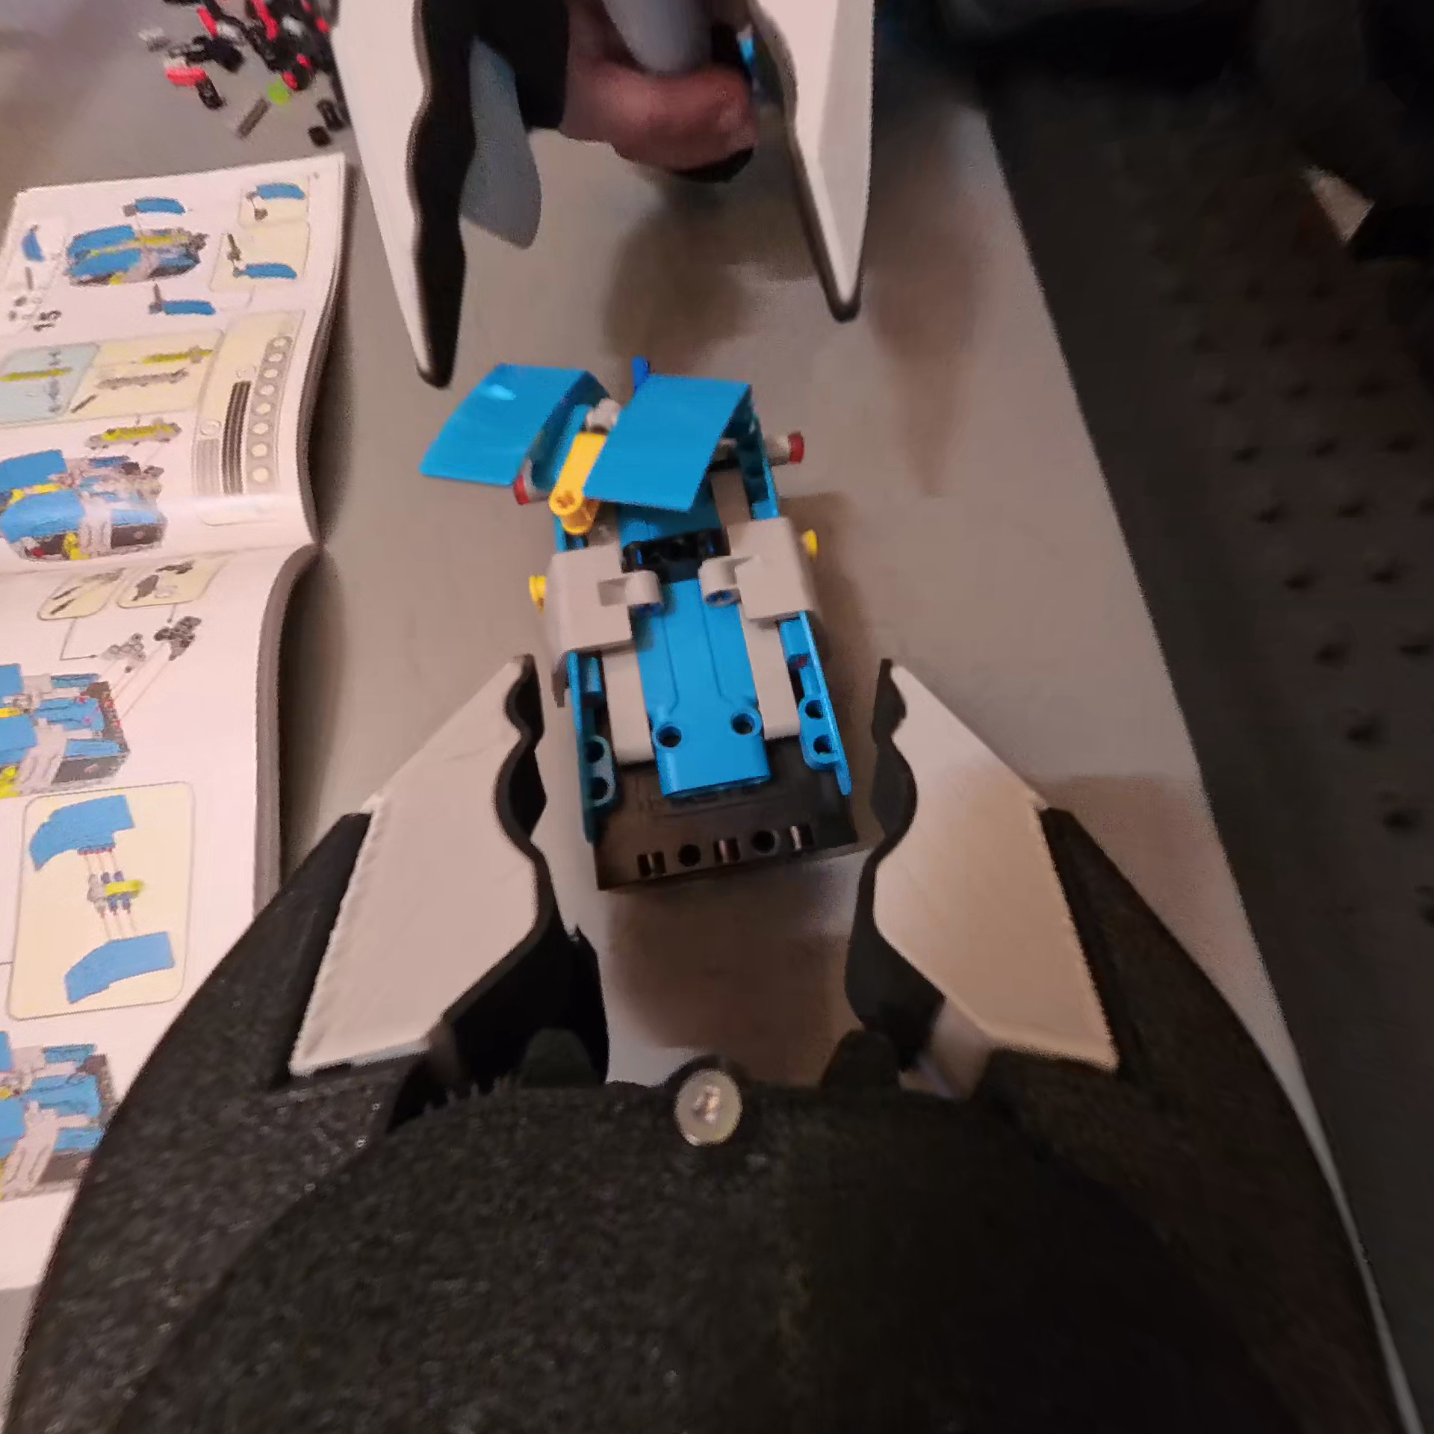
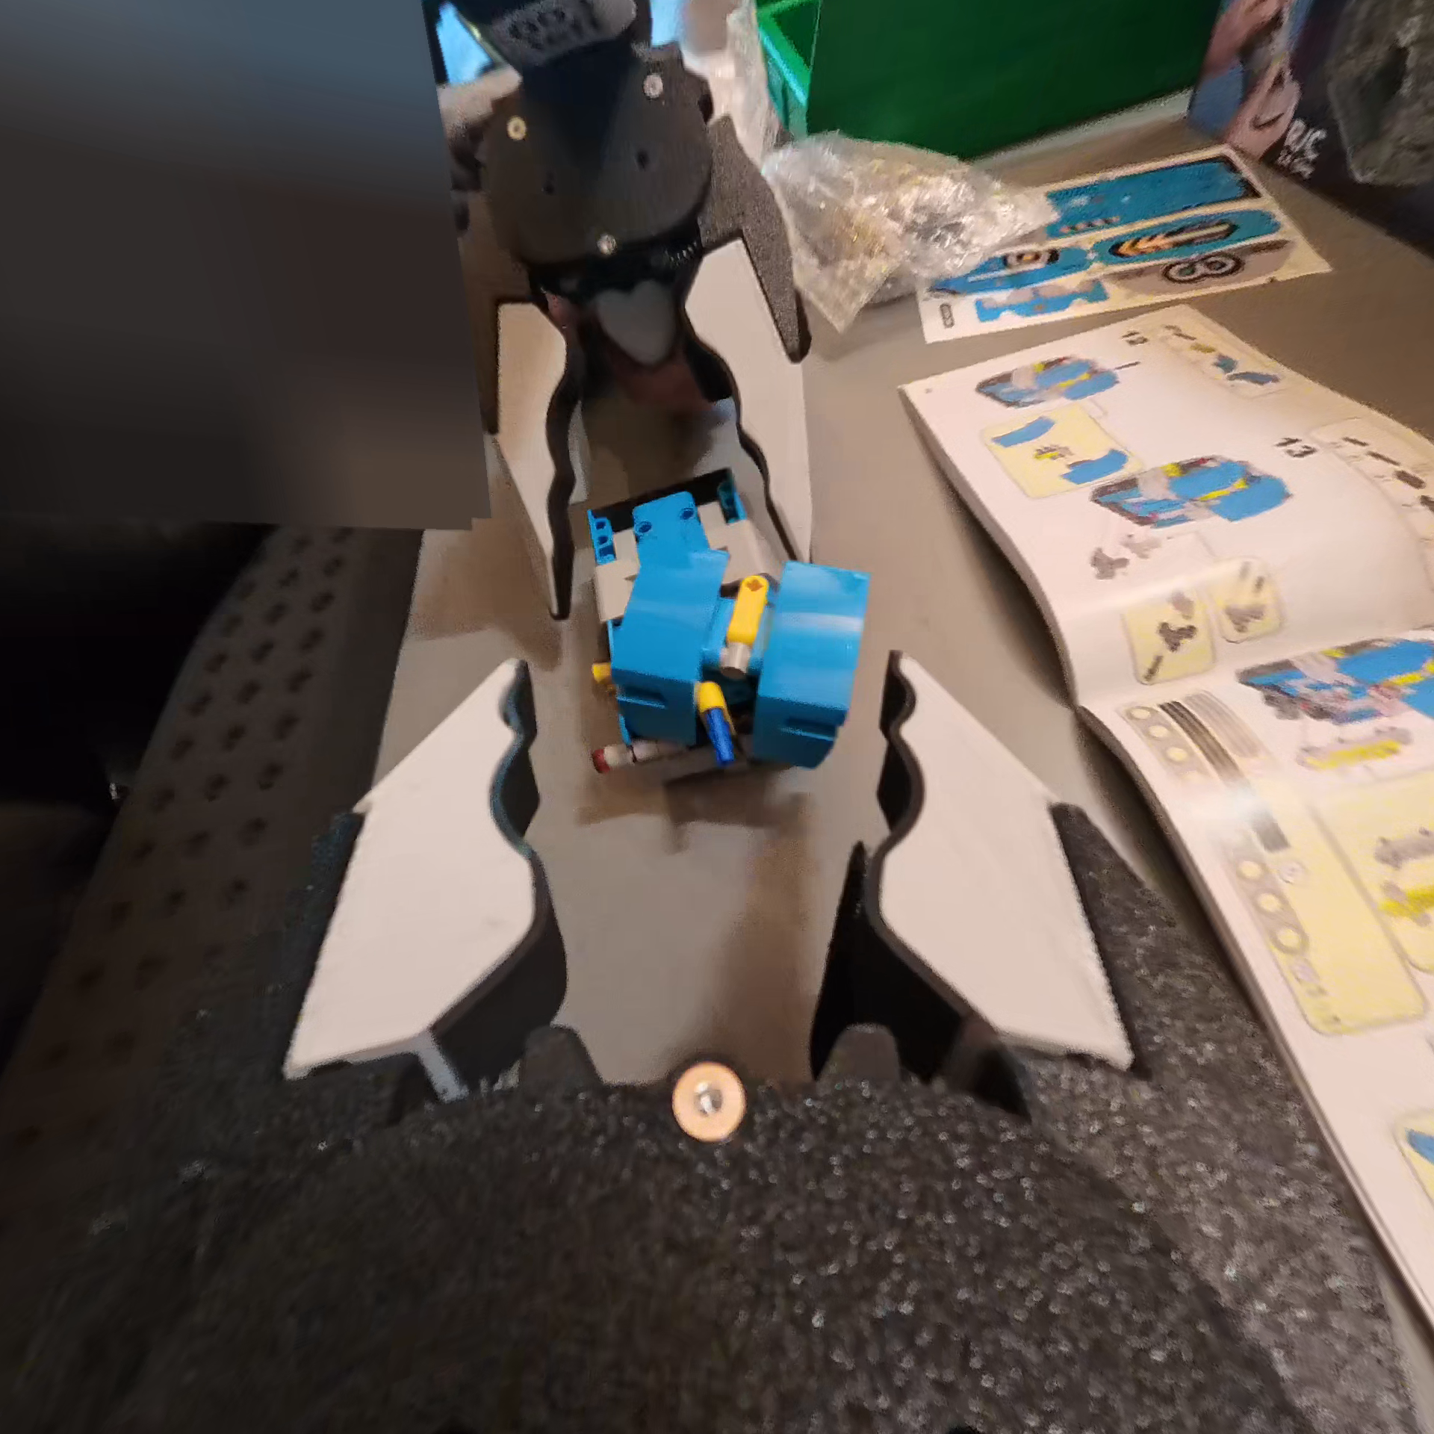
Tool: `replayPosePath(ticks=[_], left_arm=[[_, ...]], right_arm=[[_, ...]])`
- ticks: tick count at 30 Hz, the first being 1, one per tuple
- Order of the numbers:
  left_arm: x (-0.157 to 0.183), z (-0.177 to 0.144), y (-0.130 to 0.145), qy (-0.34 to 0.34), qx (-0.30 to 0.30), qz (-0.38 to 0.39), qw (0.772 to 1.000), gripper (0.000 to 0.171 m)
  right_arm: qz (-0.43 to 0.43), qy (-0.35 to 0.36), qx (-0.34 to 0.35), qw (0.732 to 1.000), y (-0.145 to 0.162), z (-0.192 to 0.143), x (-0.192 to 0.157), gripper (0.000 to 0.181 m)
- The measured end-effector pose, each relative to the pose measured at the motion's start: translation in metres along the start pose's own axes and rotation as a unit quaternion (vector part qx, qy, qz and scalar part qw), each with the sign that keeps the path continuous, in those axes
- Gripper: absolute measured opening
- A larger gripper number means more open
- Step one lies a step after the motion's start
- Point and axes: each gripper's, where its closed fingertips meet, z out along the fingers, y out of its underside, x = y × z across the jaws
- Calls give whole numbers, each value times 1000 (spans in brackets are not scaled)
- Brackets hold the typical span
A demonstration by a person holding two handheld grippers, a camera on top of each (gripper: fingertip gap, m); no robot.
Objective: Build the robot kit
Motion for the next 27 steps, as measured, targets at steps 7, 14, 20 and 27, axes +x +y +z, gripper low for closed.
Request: replayPosePath(ticks=[7, 14, 20, 27], left_arm=[[-2, 3, 4, -21, -1, 15, 1000, 72], [-4, 2, 7, -32, -6, 14, 999, 68], [3, -17, -26, -29, 53, 30, 998, 72], [18, 6, -33, -42, 15, 117, 992, 74]], right_arm=[[-69, 32, -49, 996, 8, 19, 0, 69], [-142, 6, -60, 988, 17, 16, -11, 69], [-125, 8, -65, 990, 19, 16, -5, 69], [-135, -6, -70, 988, 19, 18, -6, 72]])
